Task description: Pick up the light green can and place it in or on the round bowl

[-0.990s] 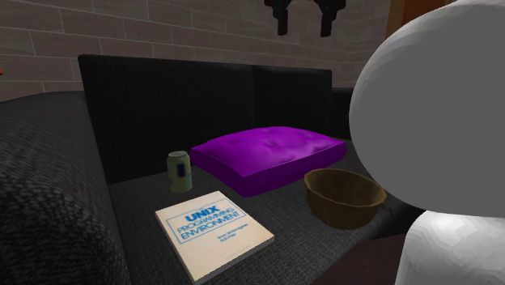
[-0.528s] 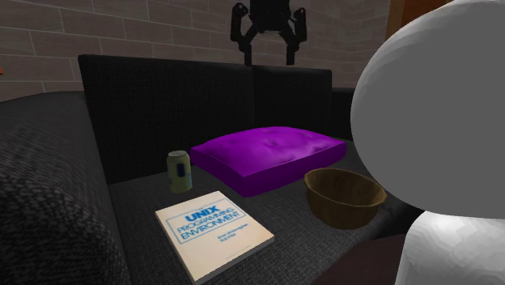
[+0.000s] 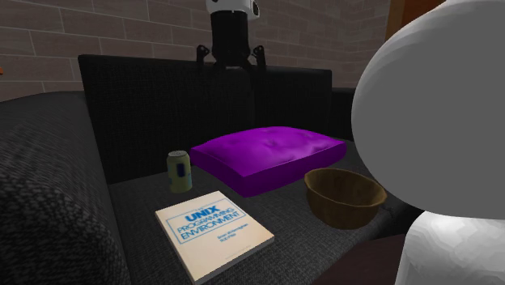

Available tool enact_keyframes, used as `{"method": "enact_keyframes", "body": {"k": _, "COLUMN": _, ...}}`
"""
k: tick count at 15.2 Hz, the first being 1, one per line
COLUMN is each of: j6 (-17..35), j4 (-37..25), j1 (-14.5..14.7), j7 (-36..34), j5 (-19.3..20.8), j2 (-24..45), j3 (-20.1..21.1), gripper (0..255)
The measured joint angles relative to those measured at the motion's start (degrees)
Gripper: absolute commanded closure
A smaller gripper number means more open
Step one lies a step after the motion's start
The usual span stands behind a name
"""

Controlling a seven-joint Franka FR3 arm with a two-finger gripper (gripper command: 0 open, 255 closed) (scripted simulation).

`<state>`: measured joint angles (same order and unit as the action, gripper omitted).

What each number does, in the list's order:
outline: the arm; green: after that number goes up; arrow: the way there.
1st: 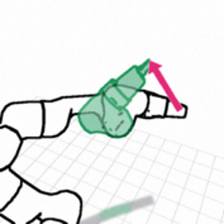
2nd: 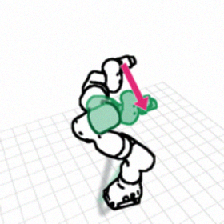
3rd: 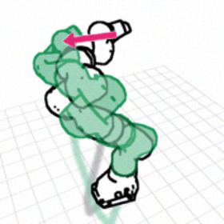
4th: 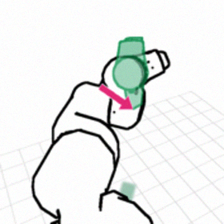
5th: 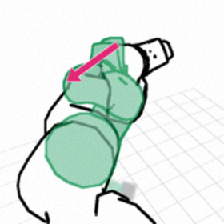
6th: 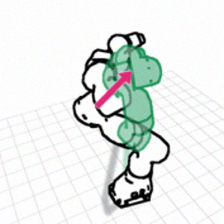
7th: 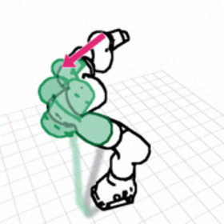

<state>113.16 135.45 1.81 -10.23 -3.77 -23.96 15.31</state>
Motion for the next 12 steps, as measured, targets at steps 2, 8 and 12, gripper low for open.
{"method": "enact_keyframes", "body": {"k": 2, "j6": 2.13, "j4": -1.32, "j1": 0.08, "j7": -2.42, "j5": 0.32, "j2": 3.72, "j3": 1.67, "gripper": 0}}
{"method": "enact_keyframes", "body": {"k": 8, "j6": 8.21, "j4": -6.92, "j1": 0.3, "j7": -10.29, "j5": 3.59, "j2": 16.73, "j3": 5.92, "gripper": 0}}
{"method": "enact_keyframes", "body": {"k": 12, "j6": 10.85, "j4": -13.01, "j1": 0.99, "j7": -15.86, "j5": 7.71, "j2": 26.8, "j3": 7.5, "gripper": 0}}
